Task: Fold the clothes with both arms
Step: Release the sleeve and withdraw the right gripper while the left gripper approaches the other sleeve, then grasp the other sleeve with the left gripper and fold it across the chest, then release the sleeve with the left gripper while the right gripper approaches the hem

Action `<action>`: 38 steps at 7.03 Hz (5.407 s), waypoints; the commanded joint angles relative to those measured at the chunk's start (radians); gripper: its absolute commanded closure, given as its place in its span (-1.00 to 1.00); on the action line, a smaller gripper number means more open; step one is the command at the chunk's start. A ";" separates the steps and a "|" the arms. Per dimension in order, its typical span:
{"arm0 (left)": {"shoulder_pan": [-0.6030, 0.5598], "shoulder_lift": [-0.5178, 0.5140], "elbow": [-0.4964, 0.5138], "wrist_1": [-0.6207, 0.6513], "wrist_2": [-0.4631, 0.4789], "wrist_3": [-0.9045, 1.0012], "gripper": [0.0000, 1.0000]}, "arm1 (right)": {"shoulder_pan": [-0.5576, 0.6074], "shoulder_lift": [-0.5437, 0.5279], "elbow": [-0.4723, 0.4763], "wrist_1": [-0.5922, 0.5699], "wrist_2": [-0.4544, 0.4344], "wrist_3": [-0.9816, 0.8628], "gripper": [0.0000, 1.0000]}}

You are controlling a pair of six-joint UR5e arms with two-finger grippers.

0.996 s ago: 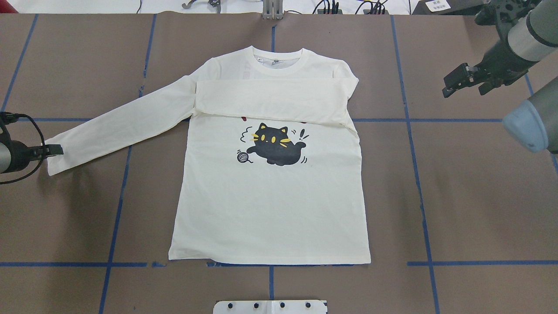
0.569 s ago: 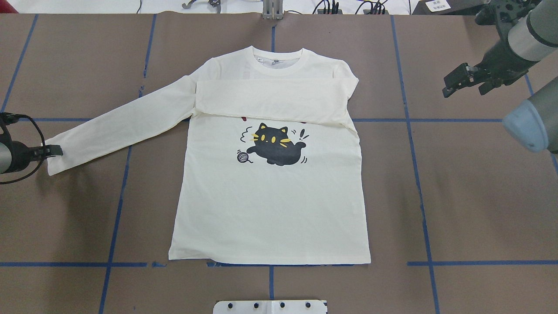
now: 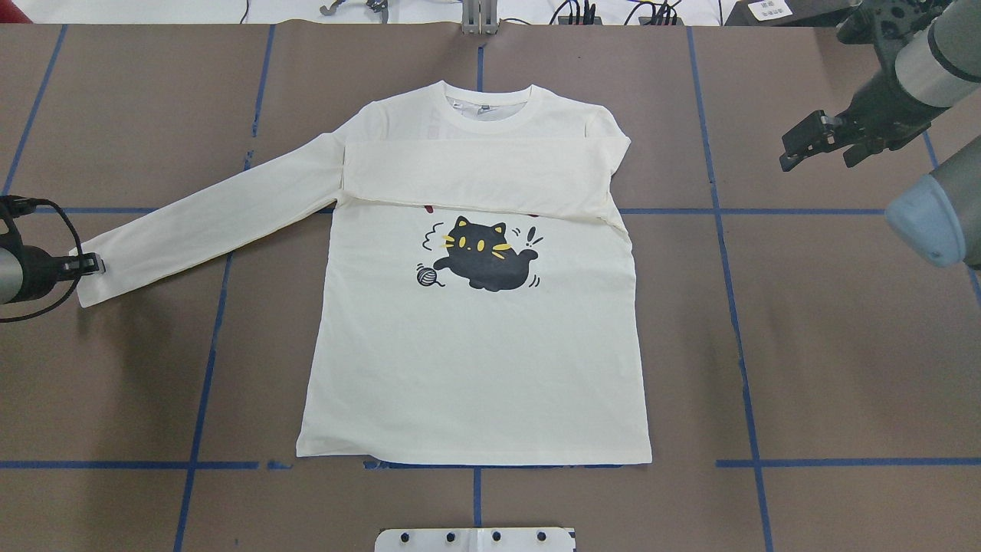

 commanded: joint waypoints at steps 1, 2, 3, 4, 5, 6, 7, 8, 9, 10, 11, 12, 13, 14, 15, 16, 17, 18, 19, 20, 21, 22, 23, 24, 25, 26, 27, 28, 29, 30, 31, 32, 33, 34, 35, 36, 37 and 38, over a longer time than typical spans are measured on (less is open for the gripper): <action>0.000 -0.001 0.001 0.000 0.000 0.001 0.26 | 0.000 0.000 -0.001 0.000 0.000 0.000 -1.00; 0.000 -0.009 -0.003 0.002 -0.001 0.000 0.40 | 0.002 0.000 -0.001 0.000 0.000 0.000 -1.00; -0.001 -0.009 -0.021 0.008 -0.003 0.000 0.61 | 0.003 0.000 -0.001 0.000 0.001 0.000 -1.00; 0.000 -0.007 -0.044 0.009 -0.004 0.003 0.87 | 0.006 0.000 -0.001 0.000 0.001 0.000 -1.00; 0.000 -0.007 -0.055 0.009 -0.006 0.012 1.00 | 0.005 0.000 -0.001 -0.002 0.001 0.000 -1.00; 0.000 -0.007 -0.087 0.012 -0.009 0.013 1.00 | 0.008 0.000 -0.001 -0.003 0.001 0.000 -1.00; 0.000 -0.024 -0.116 0.041 -0.010 0.014 1.00 | 0.014 -0.005 -0.001 -0.003 0.003 0.000 -1.00; 0.000 -0.126 -0.130 0.163 -0.024 0.014 1.00 | 0.029 -0.026 0.001 0.003 0.015 0.000 -1.00; 0.000 -0.253 -0.130 0.296 -0.024 0.014 1.00 | 0.054 -0.073 0.007 0.007 0.019 -0.002 -1.00; 0.000 -0.367 -0.128 0.405 -0.027 0.014 1.00 | 0.069 -0.116 0.022 0.007 0.016 -0.002 -1.00; 0.003 -0.483 -0.128 0.520 -0.032 0.014 1.00 | 0.093 -0.156 0.036 0.009 0.018 -0.024 -1.00; 0.005 -0.588 -0.130 0.622 -0.035 0.014 1.00 | 0.116 -0.204 0.054 0.007 0.018 -0.073 -1.00; -0.001 -0.672 -0.128 0.653 -0.052 0.014 1.00 | 0.135 -0.238 0.064 0.009 0.016 -0.084 -1.00; -0.009 -0.767 -0.131 0.657 -0.078 0.010 1.00 | 0.141 -0.256 0.071 0.009 0.013 -0.097 -1.00; -0.007 -0.877 -0.124 0.693 -0.089 0.000 1.00 | 0.144 -0.258 0.071 0.009 0.013 -0.095 -1.00; -0.006 -0.988 -0.072 0.706 -0.110 -0.017 1.00 | 0.144 -0.255 0.070 0.009 0.012 -0.095 -1.00; -0.003 -1.054 0.010 0.690 -0.118 -0.073 1.00 | 0.144 -0.255 0.068 0.009 0.010 -0.094 -1.00; 0.011 -1.113 0.124 0.630 -0.116 -0.089 1.00 | 0.144 -0.252 0.068 0.009 0.012 -0.092 -1.00; 0.052 -1.163 0.255 0.533 -0.110 -0.159 1.00 | 0.144 -0.250 0.068 0.007 0.012 -0.086 -1.00; 0.060 -1.235 0.384 0.479 -0.109 -0.189 1.00 | 0.144 -0.249 0.068 0.007 0.012 -0.084 -1.00; 0.083 -1.241 0.416 0.450 -0.084 -0.210 1.00 | 0.144 -0.247 0.068 0.007 0.012 -0.083 -1.00; 0.103 -1.242 0.439 0.437 -0.061 -0.212 1.00 | 0.144 -0.247 0.067 0.007 0.013 -0.083 -1.00; 0.149 -1.250 0.468 0.413 -0.022 -0.213 1.00 | 0.144 -0.247 0.067 0.007 0.013 -0.081 -1.00; 0.214 -1.326 0.591 0.376 0.068 -0.250 1.00 | 0.144 -0.246 0.067 0.007 0.013 -0.080 -1.00; 0.267 -1.409 0.734 0.289 0.151 -0.325 1.00 | 0.143 -0.241 0.064 0.007 0.013 -0.080 -1.00; 0.278 -1.431 0.770 0.249 0.166 -0.350 -0.71 | 0.143 -0.235 0.064 0.007 0.013 -0.077 -1.00; 0.278 -1.422 0.772 0.246 0.167 -0.267 -1.00 | 0.143 -0.229 0.067 0.007 0.015 -0.068 -1.00; 0.275 -1.409 0.772 0.242 0.167 -0.238 -1.00 | 0.143 -0.226 0.065 0.007 0.015 -0.063 -1.00; 0.272 -1.406 0.769 0.233 0.167 -0.221 -1.00 | 0.141 -0.226 0.065 0.007 0.016 -0.058 -1.00; 0.261 -1.405 0.763 0.235 0.158 -0.145 -1.00 | 0.141 -0.224 0.074 0.007 0.016 -0.037 -1.00; 0.253 -1.344 0.708 0.239 0.137 -0.125 -1.00 | 0.121 -0.200 0.087 0.021 0.015 0.056 -1.00; 0.235 -1.243 0.597 0.259 0.049 -0.079 -1.00 | 0.071 -0.203 0.100 0.077 0.007 0.140 -1.00; 0.212 -1.146 0.497 0.305 -0.027 -0.050 -0.99 | 0.031 -0.212 0.105 0.128 0.001 0.234 -1.00; 0.186 -1.056 0.381 0.384 -0.071 0.027 -0.99 | -0.036 -0.222 0.114 0.182 -0.031 0.349 -1.00; 0.159 -0.934 0.221 0.446 -0.117 0.112 -0.99 | -0.129 -0.229 0.149 0.213 -0.078 0.479 -1.00; 0.142 -0.756 0.004 0.459 -0.144 0.186 -0.99 | -0.247 -0.229 0.209 0.213 -0.129 0.633 -1.00; 0.125 -0.619 -0.180 0.513 -0.177 0.249 -0.99 | -0.390 -0.227 0.263 0.215 -0.213 0.790 -1.00; 0.122 -0.562 -0.304 0.596 -0.181 0.318 -0.99 | -0.532 -0.221 0.284 0.215 -0.329 0.921 -1.00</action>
